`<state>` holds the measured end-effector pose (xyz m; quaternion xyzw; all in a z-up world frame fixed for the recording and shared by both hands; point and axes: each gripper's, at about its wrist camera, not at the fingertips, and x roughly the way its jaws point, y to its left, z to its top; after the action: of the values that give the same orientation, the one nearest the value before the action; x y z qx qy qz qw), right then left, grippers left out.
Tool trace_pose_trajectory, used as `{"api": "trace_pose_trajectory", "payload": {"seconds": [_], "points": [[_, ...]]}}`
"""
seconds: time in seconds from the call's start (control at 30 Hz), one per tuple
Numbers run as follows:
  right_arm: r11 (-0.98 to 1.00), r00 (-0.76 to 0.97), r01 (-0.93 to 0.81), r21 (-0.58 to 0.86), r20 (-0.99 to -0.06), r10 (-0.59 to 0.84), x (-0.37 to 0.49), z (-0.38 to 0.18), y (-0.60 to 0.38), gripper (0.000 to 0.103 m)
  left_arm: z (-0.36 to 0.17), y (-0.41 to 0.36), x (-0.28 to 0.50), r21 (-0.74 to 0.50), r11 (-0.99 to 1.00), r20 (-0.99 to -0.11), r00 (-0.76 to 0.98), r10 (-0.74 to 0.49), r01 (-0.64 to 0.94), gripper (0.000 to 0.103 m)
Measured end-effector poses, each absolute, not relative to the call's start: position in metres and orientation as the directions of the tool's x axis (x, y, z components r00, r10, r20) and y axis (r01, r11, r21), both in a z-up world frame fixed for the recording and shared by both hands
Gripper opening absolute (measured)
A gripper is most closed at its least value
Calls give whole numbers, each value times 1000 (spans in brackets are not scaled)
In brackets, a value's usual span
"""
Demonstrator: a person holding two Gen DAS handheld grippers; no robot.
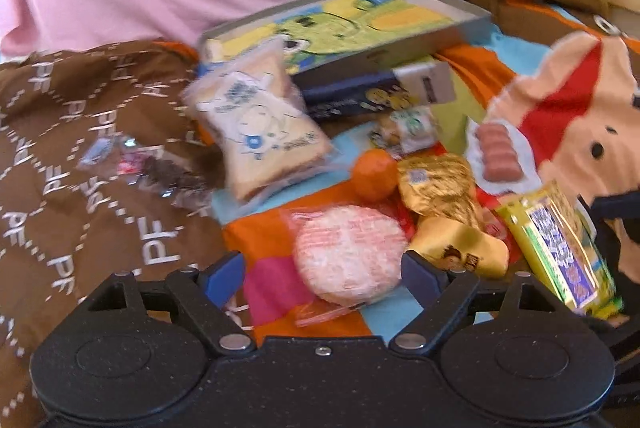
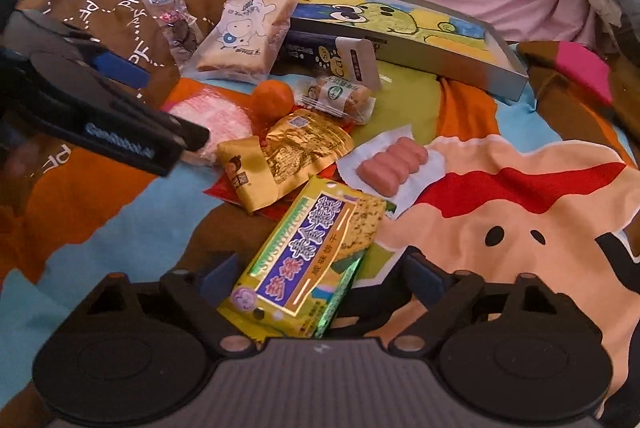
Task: Organize snacks
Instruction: 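Grasp the green-yellow biscuit pack with the right gripper while the left grasps the pink wafer bag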
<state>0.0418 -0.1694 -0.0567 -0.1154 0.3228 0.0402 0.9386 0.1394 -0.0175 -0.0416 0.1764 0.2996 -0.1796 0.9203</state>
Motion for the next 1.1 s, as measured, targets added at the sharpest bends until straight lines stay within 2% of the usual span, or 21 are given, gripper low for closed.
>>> {"api": "trace_pose_trajectory", "payload": {"seconds": [0.2,0.37,0.83,0.9,1.07,1.1], "points": [[977,794,-152,-151,-608,30,37,-56,-180,72,-55,-31,143,304,829,-623,756,-199,469,85],[974,796,-159,-159,-605,31,47,-52,-186,66,-60,-44,150,354,797,-624,758,-188,490,86],[963,783,-197,-183,-620,42,61,-51,-198,69,-63,-54,185,277,867,-637,755,-157,414,91],[963,782,-198,-180,-622,45,59,-51,-200,68,-65,-57,180,306,859,-622,769,-145,410,88],[963,780,-210,-168,-623,61,55,-51,-201,62,-61,-65,164,337,850,-602,787,-135,404,58],[963,779,-211,-167,-623,63,55,-51,-200,61,-60,-65,162,333,852,-602,786,-138,405,56]]}}
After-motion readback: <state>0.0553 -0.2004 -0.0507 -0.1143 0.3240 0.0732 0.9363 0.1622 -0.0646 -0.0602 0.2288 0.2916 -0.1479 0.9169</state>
